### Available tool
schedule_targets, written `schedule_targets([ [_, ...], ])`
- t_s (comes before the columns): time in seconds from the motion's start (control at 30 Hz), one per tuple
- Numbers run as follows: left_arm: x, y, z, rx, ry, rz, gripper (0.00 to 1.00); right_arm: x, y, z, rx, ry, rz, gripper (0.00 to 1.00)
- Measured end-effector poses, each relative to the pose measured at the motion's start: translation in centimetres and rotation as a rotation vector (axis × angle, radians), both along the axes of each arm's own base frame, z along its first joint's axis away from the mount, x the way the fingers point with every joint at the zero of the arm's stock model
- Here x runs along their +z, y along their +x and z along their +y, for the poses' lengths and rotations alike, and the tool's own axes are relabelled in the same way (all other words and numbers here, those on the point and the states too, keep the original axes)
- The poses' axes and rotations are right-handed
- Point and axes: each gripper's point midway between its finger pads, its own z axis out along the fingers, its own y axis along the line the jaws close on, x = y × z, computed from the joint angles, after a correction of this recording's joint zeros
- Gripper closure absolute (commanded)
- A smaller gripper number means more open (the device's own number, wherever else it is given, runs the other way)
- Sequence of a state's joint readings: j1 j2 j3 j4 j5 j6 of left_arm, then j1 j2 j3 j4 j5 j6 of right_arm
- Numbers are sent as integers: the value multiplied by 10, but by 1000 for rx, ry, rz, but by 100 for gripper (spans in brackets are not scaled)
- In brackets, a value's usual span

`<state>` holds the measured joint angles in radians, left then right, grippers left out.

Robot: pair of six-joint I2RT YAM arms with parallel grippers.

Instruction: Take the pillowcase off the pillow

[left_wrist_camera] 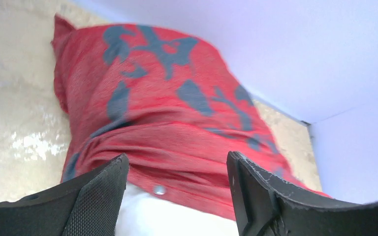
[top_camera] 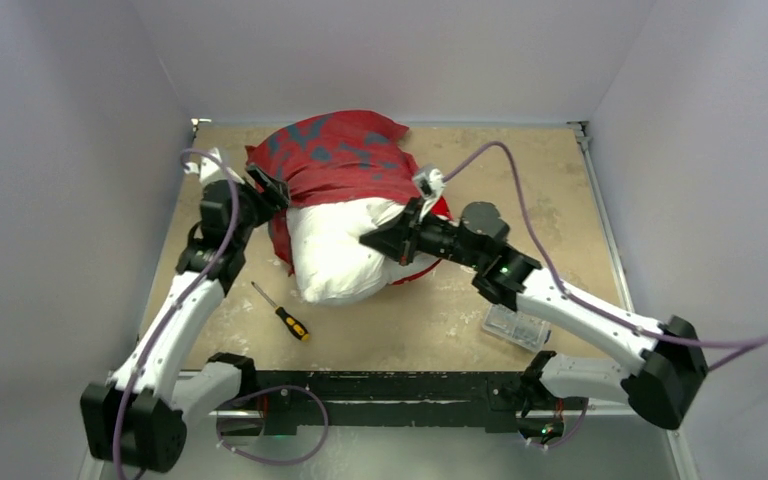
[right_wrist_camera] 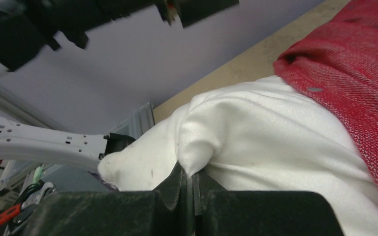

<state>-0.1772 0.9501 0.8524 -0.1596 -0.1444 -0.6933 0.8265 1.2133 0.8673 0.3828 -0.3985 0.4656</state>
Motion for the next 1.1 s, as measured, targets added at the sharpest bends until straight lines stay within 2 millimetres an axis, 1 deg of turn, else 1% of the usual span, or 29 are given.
schedule_targets([
  [0.03, 21, -7, -1, -14, -1, -46, 27, -9, -2, 9, 32, -7, 13, 95],
  [0.07, 38, -16, 0, -27, 6, -82, 26, -18, -4, 18, 64, -19, 25, 87],
  [0.13, 56, -31, -1, -53, 22, -111, 25, -31, -8, 40, 111, -48, 48, 77],
  [0.2, 59, -42, -2, -77, 39, -102, 25, -35, -12, 63, 155, -73, 50, 64],
  [0.23, 58, -45, -3, -92, 50, -88, 25, -33, -12, 72, 168, -76, 43, 57],
  [0.27, 55, -49, -5, -112, 60, -65, 25, -31, -13, 81, 181, -85, 32, 45],
  [0.3, 52, -52, -7, -134, 71, -46, 25, -28, -14, 85, 187, -88, 29, 36],
  [0.33, 48, -56, -10, -156, 76, -24, 25, -25, -16, 86, 183, -94, 22, 30],
  [0.37, 41, -58, -13, -179, 81, 3, 24, -20, -15, 85, 165, -97, 14, 25],
  [0.4, 36, -61, -15, -199, 86, 26, 25, -14, -12, 81, 135, -99, 4, 23],
  [0.5, 21, -71, -24, -262, 82, 91, 24, 8, 2, 61, 18, -97, -16, 14],
  [0.6, 16, -78, -33, -319, 64, 114, 24, 33, 20, 32, -136, -83, -28, 12],
  [0.63, 16, -80, -36, -339, 57, 116, 24, 40, 30, 19, -198, -77, -28, 12],
  [0.7, 16, -84, -42, -375, 45, 121, 24, 47, 49, -3, -291, -74, -26, 12],
  [0.77, 15, -87, -48, -403, 40, 126, 24, 46, 68, -22, -371, -80, -20, 9],
  [0.8, 13, -89, -52, -418, 40, 131, 24, 41, 76, -29, -403, -89, -12, 8],
  [0.87, 5, -93, -60, -450, 43, 148, 24, 19, 84, -34, -426, -131, 12, 6],
  [0.93, -5, -97, -69, -480, 51, 172, 23, -13, 84, -28, -408, -191, 50, 7],
  [0.97, -12, -101, -75, -501, 55, 190, 23, -36, 84, -25, -399, -234, 78, 8],
  [1.1, -48, -113, -98, -576, 90, 284, 21, -97, 72, -21, -354, -360, 154, 15],
])
